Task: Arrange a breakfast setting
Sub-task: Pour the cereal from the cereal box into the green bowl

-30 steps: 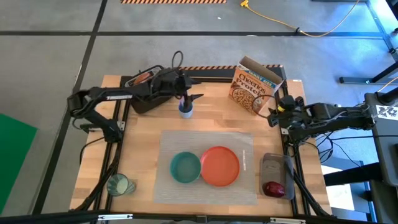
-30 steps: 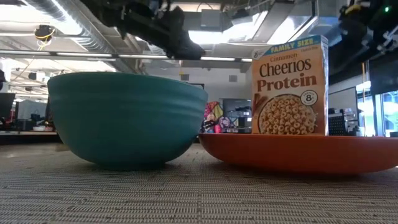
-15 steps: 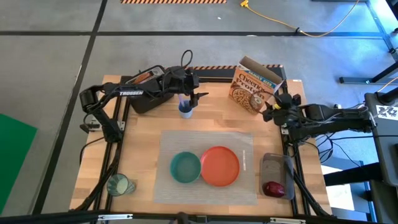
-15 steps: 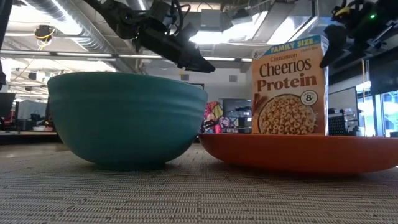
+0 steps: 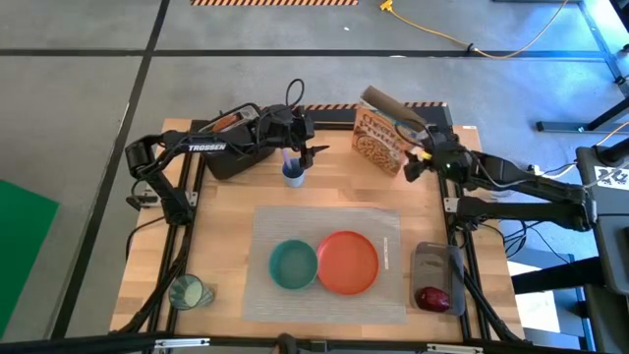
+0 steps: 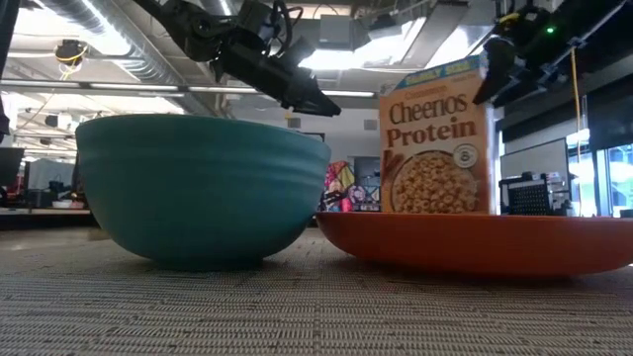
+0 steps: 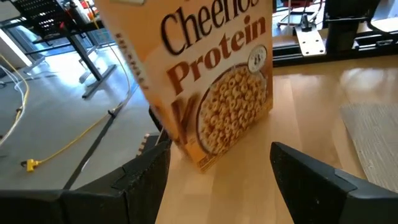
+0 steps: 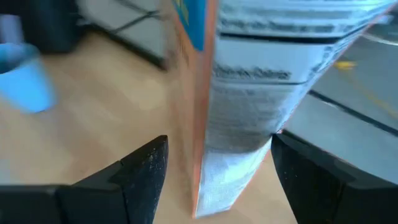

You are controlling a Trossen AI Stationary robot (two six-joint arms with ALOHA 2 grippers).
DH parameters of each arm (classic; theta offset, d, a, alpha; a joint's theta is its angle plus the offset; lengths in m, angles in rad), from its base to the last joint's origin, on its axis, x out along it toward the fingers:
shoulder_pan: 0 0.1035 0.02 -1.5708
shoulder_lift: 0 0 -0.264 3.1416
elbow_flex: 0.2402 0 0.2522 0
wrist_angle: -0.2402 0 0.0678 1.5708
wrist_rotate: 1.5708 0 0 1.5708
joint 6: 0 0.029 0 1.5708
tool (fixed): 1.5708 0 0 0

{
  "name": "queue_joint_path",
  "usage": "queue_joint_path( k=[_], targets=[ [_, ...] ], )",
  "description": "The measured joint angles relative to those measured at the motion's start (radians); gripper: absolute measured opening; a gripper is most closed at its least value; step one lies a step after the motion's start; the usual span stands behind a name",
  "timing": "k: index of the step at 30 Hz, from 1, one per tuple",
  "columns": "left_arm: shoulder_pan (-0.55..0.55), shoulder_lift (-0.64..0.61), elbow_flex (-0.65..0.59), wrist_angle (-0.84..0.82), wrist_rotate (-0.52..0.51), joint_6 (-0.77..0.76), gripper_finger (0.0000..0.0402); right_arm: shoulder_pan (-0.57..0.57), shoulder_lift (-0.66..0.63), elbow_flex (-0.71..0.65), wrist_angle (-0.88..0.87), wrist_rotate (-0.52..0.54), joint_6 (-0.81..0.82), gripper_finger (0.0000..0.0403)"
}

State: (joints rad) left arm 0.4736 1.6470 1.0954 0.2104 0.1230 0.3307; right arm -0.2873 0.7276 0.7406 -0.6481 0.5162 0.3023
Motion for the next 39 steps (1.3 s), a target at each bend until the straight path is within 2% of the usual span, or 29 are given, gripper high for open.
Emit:
queue_joint_path(
  k=[3, 8, 16, 19, 24, 26, 33, 39],
  targets=[
    [0.004, 0.000, 0.000, 0.000, -0.018, 0.026, 0.0273, -0.009, 0.027, 0.000, 0.059, -0.097, -0.050, 0.0273],
    [0.025, 0.000, 0.000, 0.012, -0.025, 0.054, 0.0273, -0.008, 0.092, 0.000, 0.162, -0.162, -0.136, 0.0273],
    [0.040, 0.000, 0.000, 0.032, 0.061, -0.007, 0.0273, -0.008, 0.226, 0.000, 0.375, -0.409, -0.255, 0.0273],
    [0.028, 0.000, 0.000, 0.032, 0.062, -0.009, 0.0273, -0.008, 0.234, 0.000, 0.377, -0.410, -0.258, 0.0273],
    [-0.016, 0.000, 0.000, 0.032, 0.074, -0.061, 0.0273, -0.008, 0.216, 0.000, 0.289, -0.234, -0.250, 0.0273],
    [-0.047, 0.001, 0.000, 0.041, 0.074, -0.076, 0.0273, -0.009, 0.230, 0.000, 0.290, -0.209, -0.250, 0.0273],
    [-0.154, 0.003, 0.000, 0.069, -0.041, -0.087, 0.0273, -0.008, 0.355, 0.000, 0.475, -0.347, -0.298, 0.0273],
    [-0.194, 0.003, 0.000, 0.070, -0.221, -0.126, 0.0273, -0.008, 0.436, 0.000, 0.612, -0.439, -0.391, 0.0273]
  ],
)
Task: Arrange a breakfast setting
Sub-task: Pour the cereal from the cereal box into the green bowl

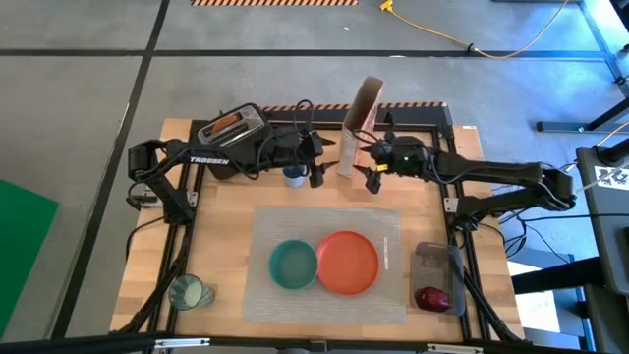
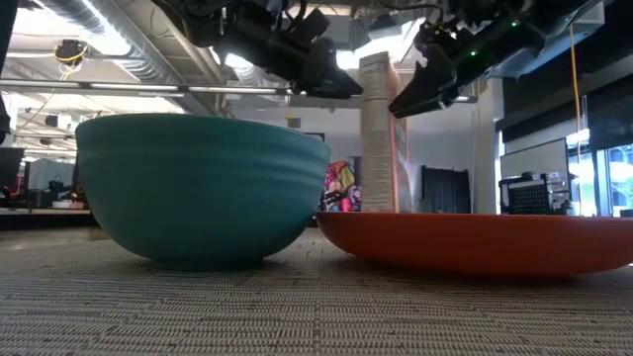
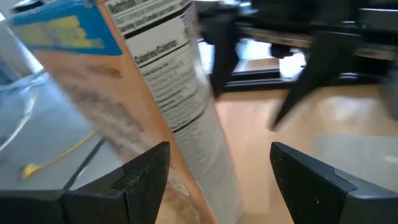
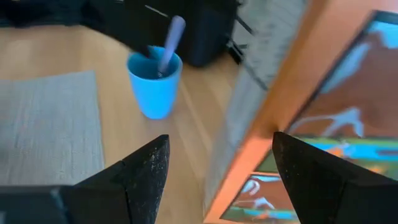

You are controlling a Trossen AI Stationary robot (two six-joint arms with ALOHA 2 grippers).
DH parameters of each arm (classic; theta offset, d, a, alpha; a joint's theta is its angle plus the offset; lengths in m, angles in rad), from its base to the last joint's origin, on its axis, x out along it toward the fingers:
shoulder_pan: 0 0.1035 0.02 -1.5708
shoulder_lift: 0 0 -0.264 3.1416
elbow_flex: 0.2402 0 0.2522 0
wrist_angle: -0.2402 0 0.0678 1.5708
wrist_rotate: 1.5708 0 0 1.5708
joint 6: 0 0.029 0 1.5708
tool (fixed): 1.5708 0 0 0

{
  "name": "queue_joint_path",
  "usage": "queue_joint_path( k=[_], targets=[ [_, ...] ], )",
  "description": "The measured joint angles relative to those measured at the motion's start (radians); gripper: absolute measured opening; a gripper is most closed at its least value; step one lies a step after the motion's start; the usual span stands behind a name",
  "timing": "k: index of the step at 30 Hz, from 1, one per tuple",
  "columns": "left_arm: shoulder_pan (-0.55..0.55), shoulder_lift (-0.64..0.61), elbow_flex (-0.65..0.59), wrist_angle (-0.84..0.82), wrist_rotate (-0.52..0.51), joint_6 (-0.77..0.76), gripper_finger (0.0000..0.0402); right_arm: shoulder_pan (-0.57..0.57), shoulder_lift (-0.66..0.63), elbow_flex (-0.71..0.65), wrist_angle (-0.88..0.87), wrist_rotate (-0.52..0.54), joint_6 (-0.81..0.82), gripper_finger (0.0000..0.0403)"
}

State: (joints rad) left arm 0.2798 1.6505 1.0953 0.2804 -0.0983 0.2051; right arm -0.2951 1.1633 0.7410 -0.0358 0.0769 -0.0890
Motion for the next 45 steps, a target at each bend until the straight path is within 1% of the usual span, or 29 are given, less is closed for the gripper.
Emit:
queue_joint_path(
  k=[2, 5, 7, 11, 13, 15, 18, 23, 26, 29, 33, 38, 43, 45],
  targets=[
    [0.002, 0.000, 0.000, 0.000, -0.012, -0.046, 0.0273, 0.000, 0.000, 0.000, 0.010, -0.006, -0.017, 0.0273],
    [0.002, 0.022, 0.000, 0.021, -0.033, -0.107, 0.0273, 0.001, -0.030, 0.000, -0.012, 0.023, -0.014, 0.0273],
    [0.002, 0.051, 0.000, 0.033, -0.038, -0.131, 0.0273, 0.001, -0.062, 0.000, -0.035, 0.067, 0.007, 0.0273],
    [-0.007, 0.134, 0.000, 0.148, -0.038, -0.152, 0.0273, 0.001, -0.142, 0.000, -0.134, 0.160, 0.058, 0.0273],
    [-0.014, 0.170, 0.000, 0.198, -0.049, -0.156, 0.0281, 0.000, -0.187, 0.000, -0.193, 0.195, 0.083, 0.0273],
    [-0.019, 0.189, 0.000, 0.218, -0.070, -0.177, 0.0296, 0.000, -0.225, 0.000, -0.239, 0.223, 0.099, 0.0273],
    [-0.020, 0.209, 0.000, 0.232, -0.118, -0.206, 0.0327, 0.000, -0.266, 0.000, -0.291, 0.231, 0.114, 0.0273],
    [-0.020, 0.230, 0.000, 0.239, -0.127, -0.262, 0.0379, 0.000, -0.289, 0.000, -0.315, 0.255, 0.114, 0.0273],
    [-0.031, 0.250, 0.000, 0.263, -0.134, -0.308, 0.0397, 0.000, -0.289, 0.000, -0.316, 0.282, 0.111, 0.0273],
    [-0.051, 0.295, 0.000, 0.332, -0.185, -0.318, 0.0397, 0.000, -0.289, 0.000, -0.315, 0.299, 0.111, 0.0273],
    [-0.068, 0.344, 0.007, 0.406, -0.218, -0.305, 0.0399, 0.000, -0.289, 0.000, -0.316, 0.308, 0.111, 0.0273],
    [-0.067, 0.386, 0.045, 0.410, -0.263, -0.308, 0.0399, 0.000, -0.289, 0.000, -0.318, 0.308, 0.111, 0.0273],
    [-0.068, 0.463, 0.145, 0.405, -0.282, -0.307, 0.0399, 0.000, -0.289, 0.000, -0.310, 0.308, 0.111, 0.0273],
    [-0.068, 0.491, 0.185, 0.368, -0.293, -0.308, 0.0399, 0.000, -0.289, 0.000, -0.310, 0.308, 0.111, 0.0273]
  ],
)
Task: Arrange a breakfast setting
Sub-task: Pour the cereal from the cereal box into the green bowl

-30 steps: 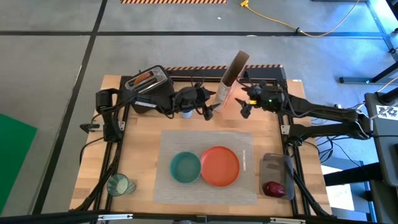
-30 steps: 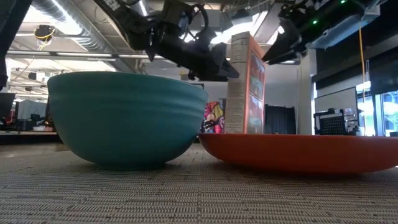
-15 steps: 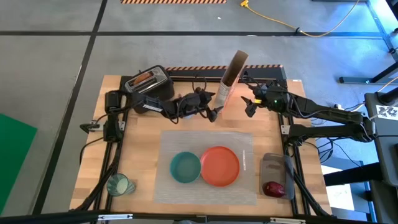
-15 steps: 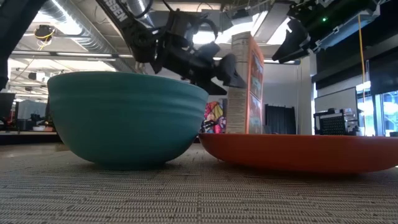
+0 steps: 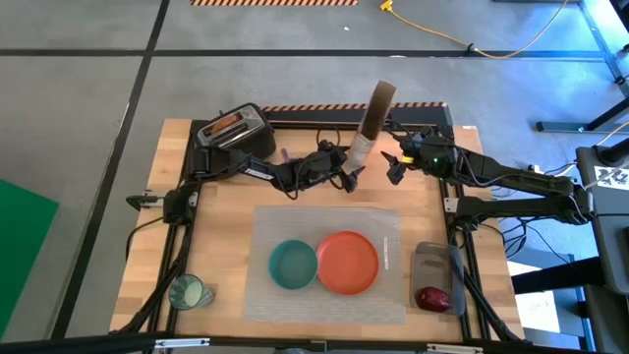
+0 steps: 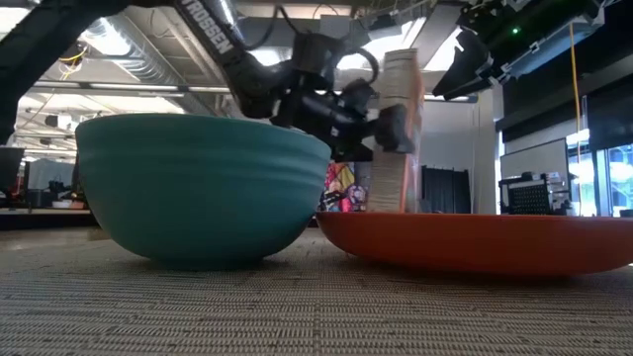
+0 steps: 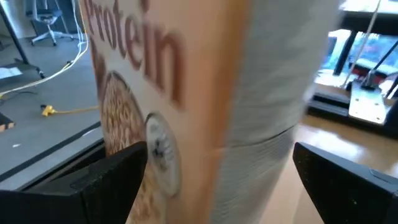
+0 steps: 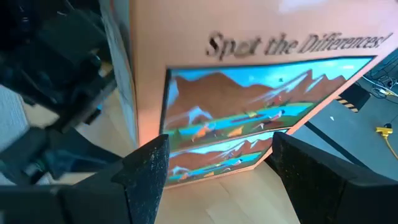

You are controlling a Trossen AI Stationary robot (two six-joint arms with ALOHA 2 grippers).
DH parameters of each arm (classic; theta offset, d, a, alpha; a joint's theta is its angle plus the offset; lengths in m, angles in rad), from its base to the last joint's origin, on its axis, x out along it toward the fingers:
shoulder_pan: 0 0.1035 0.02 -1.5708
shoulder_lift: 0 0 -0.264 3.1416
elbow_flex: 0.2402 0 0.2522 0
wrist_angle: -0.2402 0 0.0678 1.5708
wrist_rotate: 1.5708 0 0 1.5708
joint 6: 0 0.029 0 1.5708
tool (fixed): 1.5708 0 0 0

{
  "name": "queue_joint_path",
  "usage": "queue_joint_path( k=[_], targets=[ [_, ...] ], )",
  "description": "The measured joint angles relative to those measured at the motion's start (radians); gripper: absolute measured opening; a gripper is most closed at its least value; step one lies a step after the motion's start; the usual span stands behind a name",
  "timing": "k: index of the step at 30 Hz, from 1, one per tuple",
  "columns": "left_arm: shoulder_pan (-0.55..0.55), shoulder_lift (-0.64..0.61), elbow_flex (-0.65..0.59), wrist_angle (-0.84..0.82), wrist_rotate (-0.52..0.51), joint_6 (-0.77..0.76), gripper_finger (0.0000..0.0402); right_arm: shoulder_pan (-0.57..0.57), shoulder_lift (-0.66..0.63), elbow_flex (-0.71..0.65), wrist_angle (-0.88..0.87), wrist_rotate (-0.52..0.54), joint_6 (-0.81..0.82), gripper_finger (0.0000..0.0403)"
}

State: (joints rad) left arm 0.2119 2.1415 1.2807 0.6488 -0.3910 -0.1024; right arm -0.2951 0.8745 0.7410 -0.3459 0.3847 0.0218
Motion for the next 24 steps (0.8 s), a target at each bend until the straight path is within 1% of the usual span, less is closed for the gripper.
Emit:
queue_joint_path(
  k=[2, 5, 7, 9, 12, 15, 24],
  targets=[
    [0.000, 0.020, 0.038, -0.054, -0.039, 0.000, 0.0400, 0.000, 0.000, 0.000, -0.005, 0.001, 0.001, 0.0273],
    [0.000, 0.031, 0.068, -0.129, -0.138, 0.000, 0.0397, 0.000, 0.000, 0.000, -0.010, 0.000, 0.002, 0.0273],
    [0.000, 0.031, 0.074, -0.148, -0.209, 0.000, 0.0394, 0.000, 0.000, 0.000, -0.011, 0.000, 0.002, 0.0273],
    [0.000, 0.031, 0.074, -0.153, -0.254, 0.005, 0.0390, 0.000, 0.000, 0.000, -0.011, 0.000, 0.000, 0.0273],
    [0.001, 0.031, 0.074, -0.156, -0.262, 0.027, 0.0377, 0.000, 0.000, 0.000, -0.011, 0.000, 0.000, 0.0273],
    [0.001, 0.030, 0.074, -0.184, -0.260, 0.032, 0.0357, 0.000, 0.000, 0.000, -0.011, 0.000, 0.000, 0.0273],
    [0.022, 0.030, 0.074, -0.227, -0.196, 0.033, 0.0265, 0.000, 0.000, 0.000, -0.006, 0.000, 0.007, 0.0273]
  ],
)
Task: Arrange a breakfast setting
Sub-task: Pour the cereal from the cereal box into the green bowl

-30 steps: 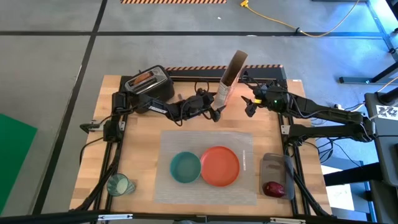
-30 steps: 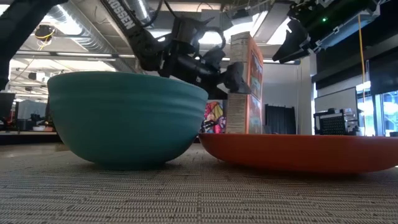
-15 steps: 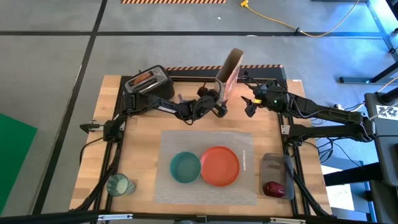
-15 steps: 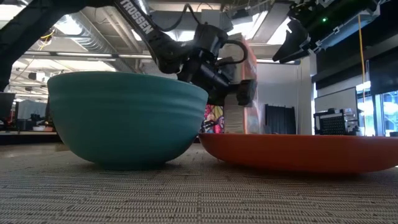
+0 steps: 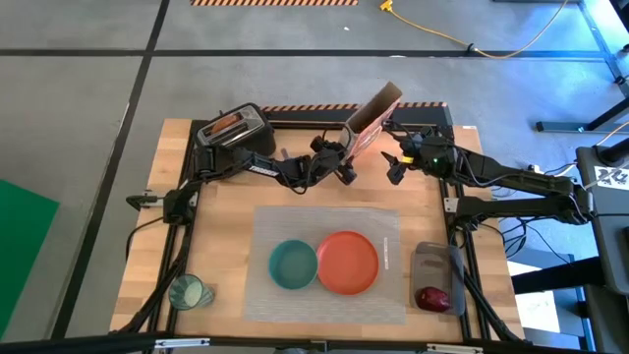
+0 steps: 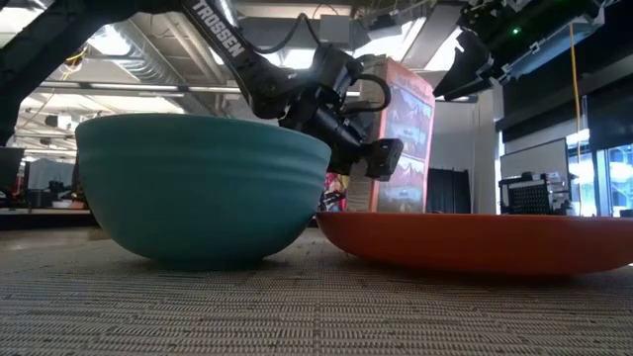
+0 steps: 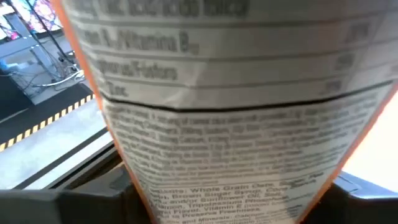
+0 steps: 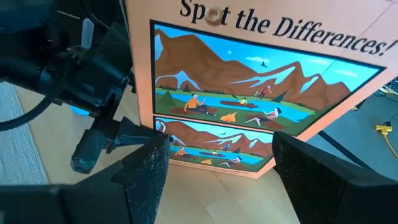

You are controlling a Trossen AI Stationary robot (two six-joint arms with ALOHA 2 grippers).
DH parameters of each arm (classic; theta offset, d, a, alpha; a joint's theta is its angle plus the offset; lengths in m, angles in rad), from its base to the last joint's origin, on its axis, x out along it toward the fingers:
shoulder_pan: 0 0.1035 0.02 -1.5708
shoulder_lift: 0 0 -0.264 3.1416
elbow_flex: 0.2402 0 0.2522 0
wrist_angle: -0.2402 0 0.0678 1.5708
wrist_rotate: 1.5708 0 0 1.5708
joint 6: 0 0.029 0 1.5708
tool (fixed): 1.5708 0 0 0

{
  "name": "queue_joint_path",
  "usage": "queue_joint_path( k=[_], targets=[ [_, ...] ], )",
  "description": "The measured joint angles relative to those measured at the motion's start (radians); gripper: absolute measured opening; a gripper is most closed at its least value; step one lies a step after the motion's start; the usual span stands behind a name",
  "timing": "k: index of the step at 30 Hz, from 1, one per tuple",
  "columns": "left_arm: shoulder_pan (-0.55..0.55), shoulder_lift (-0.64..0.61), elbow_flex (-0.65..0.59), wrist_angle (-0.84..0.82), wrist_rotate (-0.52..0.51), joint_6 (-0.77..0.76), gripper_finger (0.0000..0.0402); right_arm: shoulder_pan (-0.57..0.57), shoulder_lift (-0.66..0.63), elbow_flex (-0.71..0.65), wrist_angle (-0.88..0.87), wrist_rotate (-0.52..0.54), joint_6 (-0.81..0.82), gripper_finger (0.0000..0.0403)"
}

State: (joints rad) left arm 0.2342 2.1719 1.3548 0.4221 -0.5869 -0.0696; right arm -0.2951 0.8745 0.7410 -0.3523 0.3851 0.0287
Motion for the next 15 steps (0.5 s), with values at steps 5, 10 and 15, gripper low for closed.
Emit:
queue_joint_path(
  k=[5, 10, 15],
  targets=[
    [0.011, 0.000, 0.000, 0.001, 0.029, 0.001, 0.0218, 0.000, 0.000, 0.000, -0.001, 0.000, 0.017, 0.0273],
    [0.024, 0.000, 0.000, 0.008, 0.066, -0.004, 0.0187, 0.000, 0.000, 0.000, -0.001, -0.002, 0.019, 0.0273],
    [0.026, -0.001, 0.000, 0.008, 0.095, -0.002, 0.0184, 0.000, 0.000, 0.000, -0.004, -0.002, 0.019, 0.0273]
  ],
)
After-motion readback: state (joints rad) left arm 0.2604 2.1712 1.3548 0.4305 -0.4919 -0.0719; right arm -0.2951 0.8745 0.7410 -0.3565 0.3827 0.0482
